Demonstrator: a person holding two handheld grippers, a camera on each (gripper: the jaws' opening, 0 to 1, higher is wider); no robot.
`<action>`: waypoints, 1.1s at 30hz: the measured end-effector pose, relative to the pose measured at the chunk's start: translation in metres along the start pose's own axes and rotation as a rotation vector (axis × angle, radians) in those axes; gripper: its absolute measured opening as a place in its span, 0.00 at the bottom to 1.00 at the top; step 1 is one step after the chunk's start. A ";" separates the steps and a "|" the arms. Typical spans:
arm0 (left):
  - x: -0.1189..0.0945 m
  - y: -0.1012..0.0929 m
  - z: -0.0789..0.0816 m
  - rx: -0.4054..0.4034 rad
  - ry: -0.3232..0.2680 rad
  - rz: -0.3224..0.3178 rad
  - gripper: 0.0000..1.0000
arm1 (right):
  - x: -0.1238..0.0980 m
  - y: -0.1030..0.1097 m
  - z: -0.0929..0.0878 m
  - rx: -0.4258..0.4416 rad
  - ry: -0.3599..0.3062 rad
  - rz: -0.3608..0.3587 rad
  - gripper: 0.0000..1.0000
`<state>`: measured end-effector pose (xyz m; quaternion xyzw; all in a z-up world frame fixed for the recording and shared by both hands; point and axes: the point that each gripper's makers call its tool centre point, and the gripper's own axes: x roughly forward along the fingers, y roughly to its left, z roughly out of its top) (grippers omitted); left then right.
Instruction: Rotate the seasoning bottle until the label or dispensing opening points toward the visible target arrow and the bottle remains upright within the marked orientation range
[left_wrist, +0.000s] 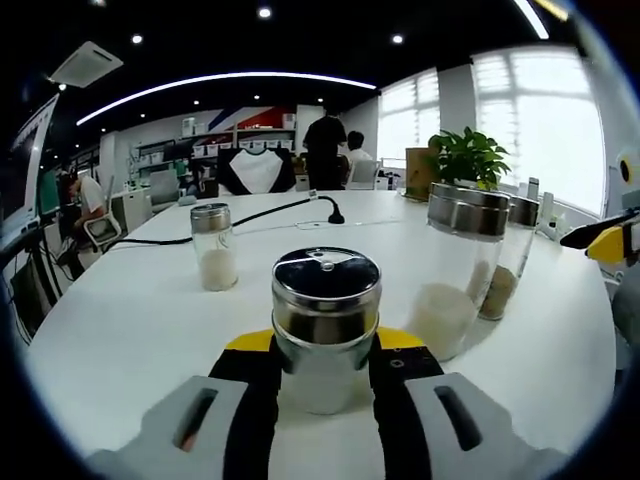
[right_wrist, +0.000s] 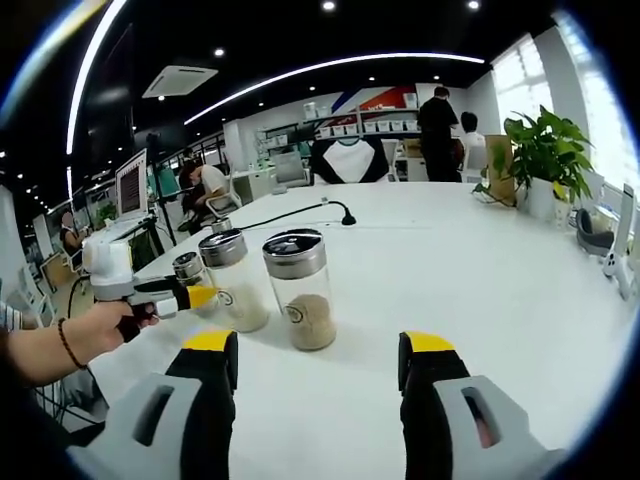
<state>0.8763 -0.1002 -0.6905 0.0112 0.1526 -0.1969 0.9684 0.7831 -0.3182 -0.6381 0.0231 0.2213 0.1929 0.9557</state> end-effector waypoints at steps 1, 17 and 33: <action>0.000 0.001 -0.001 0.006 -0.005 -0.010 0.36 | 0.000 0.000 0.000 0.001 0.000 0.000 0.66; 0.002 -0.003 0.000 0.055 0.013 -0.141 0.36 | 0.001 -0.003 -0.002 0.007 0.005 -0.004 0.65; 0.002 -0.007 0.000 0.108 0.021 -0.321 0.36 | 0.000 -0.002 -0.003 0.019 -0.002 0.008 0.66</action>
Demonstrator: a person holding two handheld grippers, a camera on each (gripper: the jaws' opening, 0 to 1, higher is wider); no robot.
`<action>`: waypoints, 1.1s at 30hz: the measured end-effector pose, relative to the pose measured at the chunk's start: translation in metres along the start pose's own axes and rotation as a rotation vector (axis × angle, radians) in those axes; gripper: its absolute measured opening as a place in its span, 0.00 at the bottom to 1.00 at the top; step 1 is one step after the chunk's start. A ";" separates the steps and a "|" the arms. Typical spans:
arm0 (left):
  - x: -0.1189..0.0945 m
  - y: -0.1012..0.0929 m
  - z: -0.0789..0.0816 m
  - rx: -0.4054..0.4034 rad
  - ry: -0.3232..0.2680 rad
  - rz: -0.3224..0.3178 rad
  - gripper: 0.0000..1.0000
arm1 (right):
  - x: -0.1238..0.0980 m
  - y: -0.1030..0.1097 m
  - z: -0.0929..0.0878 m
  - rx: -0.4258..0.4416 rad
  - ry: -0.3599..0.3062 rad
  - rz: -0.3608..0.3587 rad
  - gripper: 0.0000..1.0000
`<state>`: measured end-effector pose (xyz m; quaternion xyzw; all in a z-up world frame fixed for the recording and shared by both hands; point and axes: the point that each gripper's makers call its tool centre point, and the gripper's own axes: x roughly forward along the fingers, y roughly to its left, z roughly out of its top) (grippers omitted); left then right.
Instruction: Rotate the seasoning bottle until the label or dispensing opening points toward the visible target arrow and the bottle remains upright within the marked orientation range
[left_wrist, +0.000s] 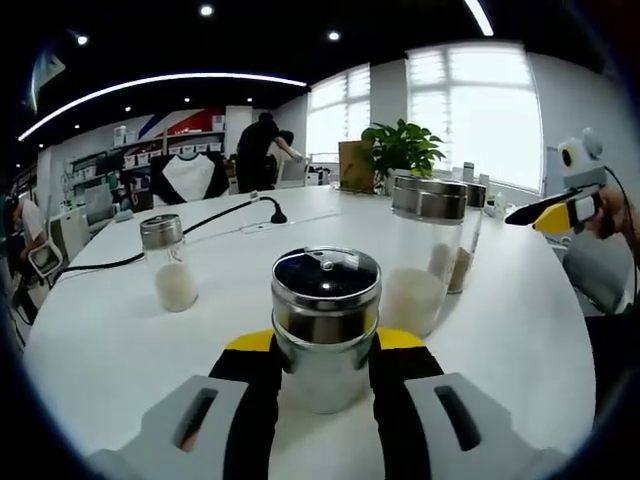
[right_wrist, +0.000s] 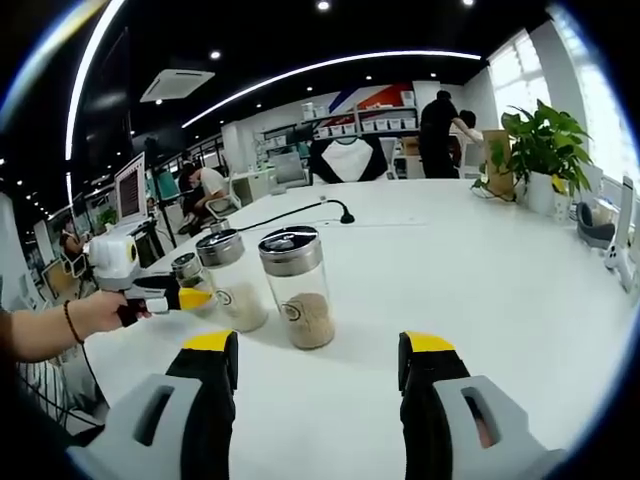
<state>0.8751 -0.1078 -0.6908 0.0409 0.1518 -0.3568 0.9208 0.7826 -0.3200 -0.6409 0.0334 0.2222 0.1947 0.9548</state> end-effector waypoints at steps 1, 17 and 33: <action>0.000 0.000 0.000 0.006 0.005 -0.009 0.36 | 0.000 0.000 0.000 -0.003 0.000 -0.001 0.66; 0.001 -0.005 0.000 0.046 0.010 -0.131 0.36 | -0.002 0.003 0.002 0.002 -0.009 0.010 0.66; 0.001 -0.007 0.000 0.063 0.006 -0.163 0.36 | -0.002 0.002 0.001 -0.004 0.003 0.007 0.66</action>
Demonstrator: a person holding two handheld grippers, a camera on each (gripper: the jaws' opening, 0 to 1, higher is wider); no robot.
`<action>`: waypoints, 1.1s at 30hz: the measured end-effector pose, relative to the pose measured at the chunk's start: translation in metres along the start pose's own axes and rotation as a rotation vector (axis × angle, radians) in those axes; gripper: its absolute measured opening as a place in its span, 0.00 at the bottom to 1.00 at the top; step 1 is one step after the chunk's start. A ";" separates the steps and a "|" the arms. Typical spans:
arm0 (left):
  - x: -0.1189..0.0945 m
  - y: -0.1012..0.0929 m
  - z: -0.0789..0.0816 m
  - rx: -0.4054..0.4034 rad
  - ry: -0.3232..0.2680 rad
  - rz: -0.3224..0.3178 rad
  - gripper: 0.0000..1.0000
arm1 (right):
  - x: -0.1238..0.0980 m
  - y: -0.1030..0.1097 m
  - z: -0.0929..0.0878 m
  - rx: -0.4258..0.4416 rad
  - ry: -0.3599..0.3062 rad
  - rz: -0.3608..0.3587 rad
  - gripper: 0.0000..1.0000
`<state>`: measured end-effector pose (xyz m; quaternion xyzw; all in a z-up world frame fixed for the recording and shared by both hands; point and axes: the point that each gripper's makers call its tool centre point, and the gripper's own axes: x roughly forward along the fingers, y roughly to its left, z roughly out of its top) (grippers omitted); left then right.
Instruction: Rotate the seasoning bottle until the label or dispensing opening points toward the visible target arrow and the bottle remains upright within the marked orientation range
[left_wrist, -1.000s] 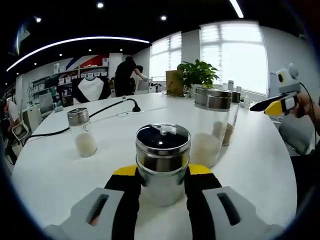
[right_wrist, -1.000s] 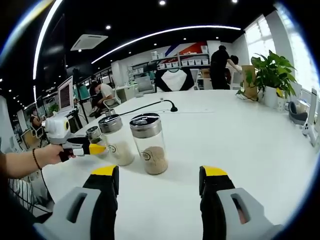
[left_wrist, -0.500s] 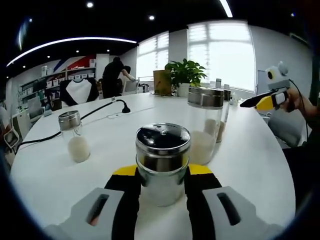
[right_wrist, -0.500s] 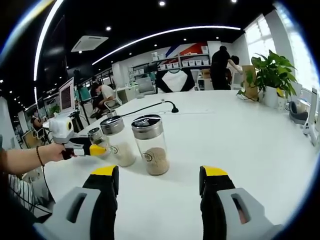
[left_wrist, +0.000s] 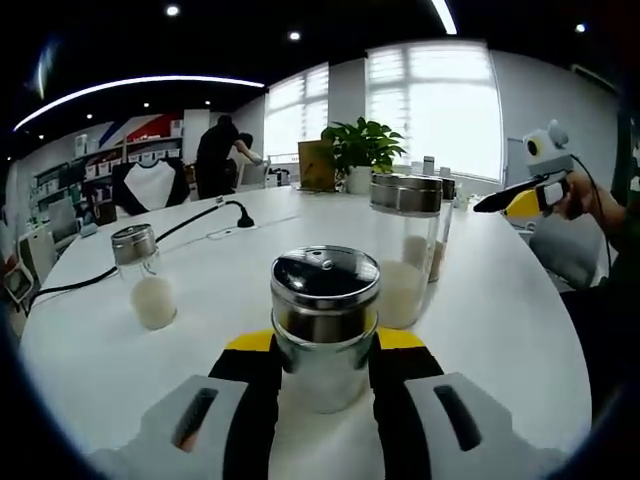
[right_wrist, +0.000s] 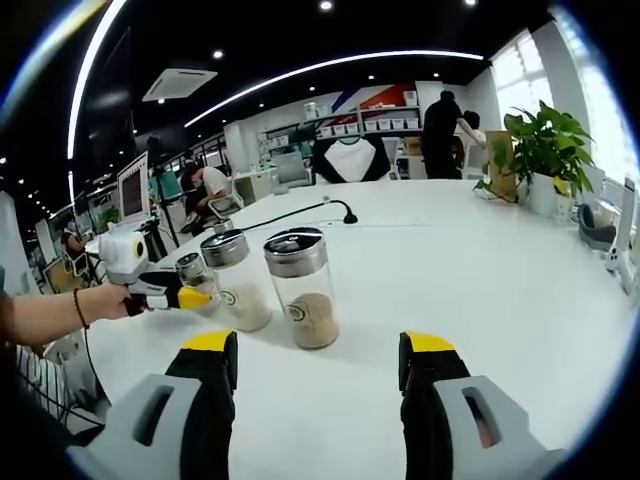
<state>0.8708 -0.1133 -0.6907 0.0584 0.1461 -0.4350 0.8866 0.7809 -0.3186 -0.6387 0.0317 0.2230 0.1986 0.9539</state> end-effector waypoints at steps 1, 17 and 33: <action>0.000 0.000 0.000 0.004 0.000 0.001 0.36 | 0.000 0.000 0.000 -0.001 0.000 0.000 0.66; -0.011 0.002 0.007 -0.022 -0.046 0.108 0.57 | 0.000 -0.002 -0.002 0.001 0.006 -0.002 0.66; -0.028 0.010 0.012 -0.148 -0.074 0.394 0.65 | -0.001 -0.002 -0.005 0.009 0.015 -0.011 0.65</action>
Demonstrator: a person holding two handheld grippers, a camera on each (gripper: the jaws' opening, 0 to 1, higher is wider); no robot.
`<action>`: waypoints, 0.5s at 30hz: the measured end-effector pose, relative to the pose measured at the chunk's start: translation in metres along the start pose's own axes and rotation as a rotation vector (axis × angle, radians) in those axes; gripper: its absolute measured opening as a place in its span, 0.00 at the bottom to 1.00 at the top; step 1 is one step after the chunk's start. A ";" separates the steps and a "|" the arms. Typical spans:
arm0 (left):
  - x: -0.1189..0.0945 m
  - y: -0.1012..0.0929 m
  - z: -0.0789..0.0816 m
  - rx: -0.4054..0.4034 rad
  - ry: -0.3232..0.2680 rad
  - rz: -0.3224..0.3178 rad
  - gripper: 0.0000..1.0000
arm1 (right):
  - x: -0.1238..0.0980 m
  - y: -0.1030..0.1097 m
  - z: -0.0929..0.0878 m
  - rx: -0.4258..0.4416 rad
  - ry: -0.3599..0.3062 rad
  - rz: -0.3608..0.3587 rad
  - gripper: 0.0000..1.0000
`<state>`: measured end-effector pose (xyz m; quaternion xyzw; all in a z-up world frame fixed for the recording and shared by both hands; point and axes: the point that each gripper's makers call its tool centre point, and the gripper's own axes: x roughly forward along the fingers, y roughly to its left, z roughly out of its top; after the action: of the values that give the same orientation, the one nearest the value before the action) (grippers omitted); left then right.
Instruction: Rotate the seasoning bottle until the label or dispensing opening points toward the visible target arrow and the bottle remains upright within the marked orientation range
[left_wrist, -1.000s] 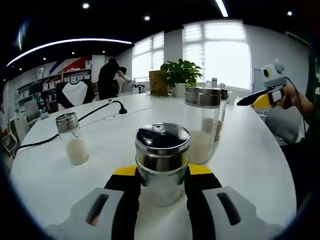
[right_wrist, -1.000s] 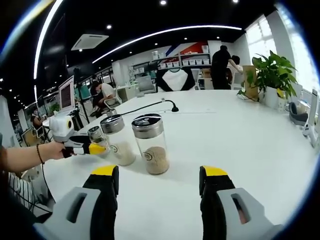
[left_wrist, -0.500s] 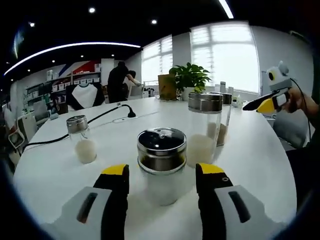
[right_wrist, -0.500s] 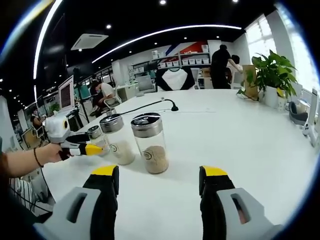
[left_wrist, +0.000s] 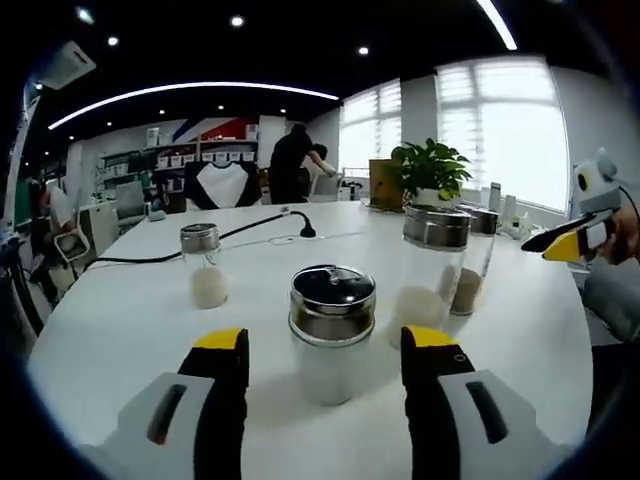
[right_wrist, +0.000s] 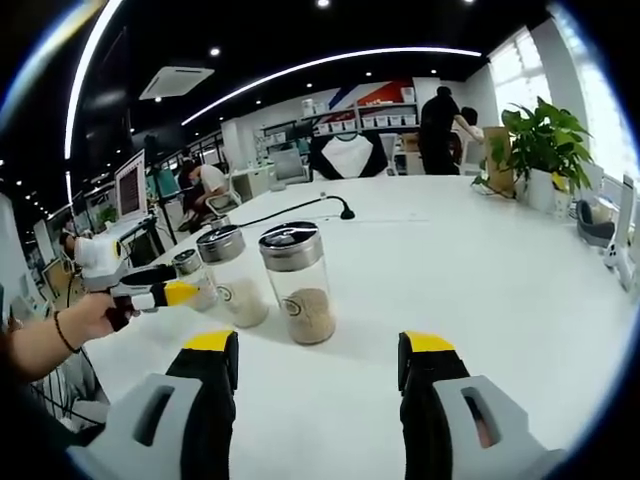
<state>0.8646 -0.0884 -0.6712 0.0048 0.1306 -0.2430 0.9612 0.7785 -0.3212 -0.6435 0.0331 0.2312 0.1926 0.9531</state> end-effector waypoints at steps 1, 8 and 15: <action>-0.001 0.001 -0.001 -0.026 0.004 0.021 0.66 | 0.000 0.000 0.000 0.001 0.001 -0.001 0.65; -0.008 -0.004 -0.002 -0.017 0.012 0.118 0.66 | 0.000 0.001 0.000 0.000 0.001 0.000 0.65; -0.009 0.003 -0.010 -0.117 0.006 0.242 0.66 | 0.000 0.002 -0.002 0.003 0.006 0.002 0.65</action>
<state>0.8554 -0.0811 -0.6783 -0.0350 0.1457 -0.1170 0.9818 0.7774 -0.3196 -0.6450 0.0343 0.2344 0.1933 0.9521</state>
